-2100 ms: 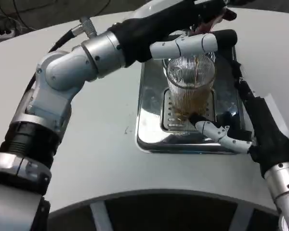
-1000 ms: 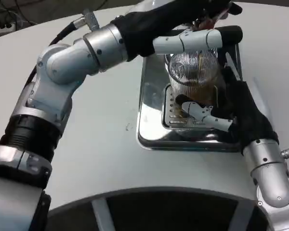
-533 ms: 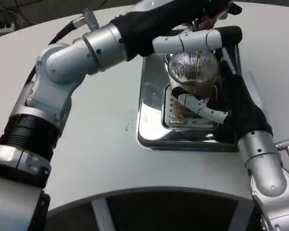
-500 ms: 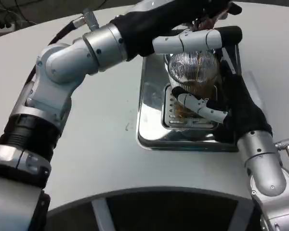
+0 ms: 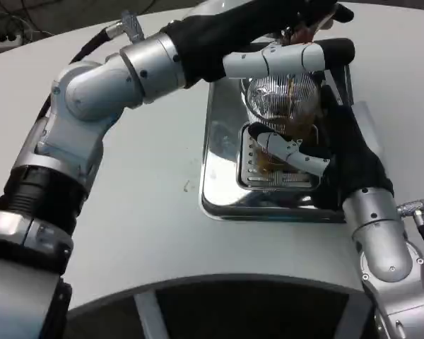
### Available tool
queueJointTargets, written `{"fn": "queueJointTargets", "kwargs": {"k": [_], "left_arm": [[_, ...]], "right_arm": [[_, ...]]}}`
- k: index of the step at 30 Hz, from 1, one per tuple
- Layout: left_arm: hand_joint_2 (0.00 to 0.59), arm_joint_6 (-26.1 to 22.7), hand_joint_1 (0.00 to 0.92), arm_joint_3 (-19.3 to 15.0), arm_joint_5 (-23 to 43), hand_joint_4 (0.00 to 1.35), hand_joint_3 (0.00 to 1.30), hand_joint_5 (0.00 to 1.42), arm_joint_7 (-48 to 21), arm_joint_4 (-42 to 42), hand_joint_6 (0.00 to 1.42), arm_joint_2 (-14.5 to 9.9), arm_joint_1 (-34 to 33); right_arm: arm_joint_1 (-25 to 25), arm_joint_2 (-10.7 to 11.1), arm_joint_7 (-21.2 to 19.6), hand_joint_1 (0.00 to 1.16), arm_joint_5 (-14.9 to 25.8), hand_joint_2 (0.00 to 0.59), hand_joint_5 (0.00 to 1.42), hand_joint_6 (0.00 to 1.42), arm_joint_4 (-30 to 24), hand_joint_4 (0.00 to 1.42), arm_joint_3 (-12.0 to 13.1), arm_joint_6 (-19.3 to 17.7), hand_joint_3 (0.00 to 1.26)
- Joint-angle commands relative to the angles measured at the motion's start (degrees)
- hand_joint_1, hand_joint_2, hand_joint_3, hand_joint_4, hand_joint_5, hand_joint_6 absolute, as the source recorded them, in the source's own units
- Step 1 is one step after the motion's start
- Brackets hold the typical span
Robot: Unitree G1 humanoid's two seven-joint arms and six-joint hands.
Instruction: Grasp the cup under the faucet to collect the drink, then remove the cup.
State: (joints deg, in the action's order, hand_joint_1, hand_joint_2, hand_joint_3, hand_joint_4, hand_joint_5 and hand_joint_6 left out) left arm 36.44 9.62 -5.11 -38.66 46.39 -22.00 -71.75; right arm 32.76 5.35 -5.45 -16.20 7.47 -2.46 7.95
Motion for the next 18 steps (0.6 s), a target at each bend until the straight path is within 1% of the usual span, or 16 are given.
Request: {"fn": "queueJointTargets", "kwargs": {"k": [1, 4, 13, 18], "left_arm": [[0.118, -0.56, 0.0, 1.27, -1.65, 0.03, 0.1, 0.13, -1.88, 0.6, 0.08, -0.49, 0.18], [0.119, -0.6, 0.0, 1.32, -1.7, 0.03, 0.1, 0.13, -1.86, 0.57, 0.08, -0.55, 0.23], [0.117, -0.43, 0.0, 1.35, -1.63, 0.03, 0.1, 0.13, -2.15, 0.45, 0.08, -0.87, 0.52], [0.116, -0.36, 0.0, 1.31, -1.61, 0.03, 0.1, 0.14, -2.27, 0.56, 0.08, -0.96, 0.53]], "right_arm": [[0.16, -0.94, -0.76, 0.78, 0.49, 0.203, 0.06, 0.01, 1.33, 0.0, -0.45, -0.8, 0.0], [0.2, -1.15, -1.19, 0.77, 0.48, 0.212, 0.08, 0.04, 1.69, 0.03, -0.46, -1.09, 0.0], [0.12, -1.74, -3.12, 0.77, 0.04, 0.212, 0.15, 0.08, 2.66, 0.09, -0.9, -1.95, 0.05], [0.28, -1.92, -3.8, 0.77, -0.1, 0.212, 0.16, 0.09, 3.04, 0.1, -1.25, -2.07, 0.06]]}}
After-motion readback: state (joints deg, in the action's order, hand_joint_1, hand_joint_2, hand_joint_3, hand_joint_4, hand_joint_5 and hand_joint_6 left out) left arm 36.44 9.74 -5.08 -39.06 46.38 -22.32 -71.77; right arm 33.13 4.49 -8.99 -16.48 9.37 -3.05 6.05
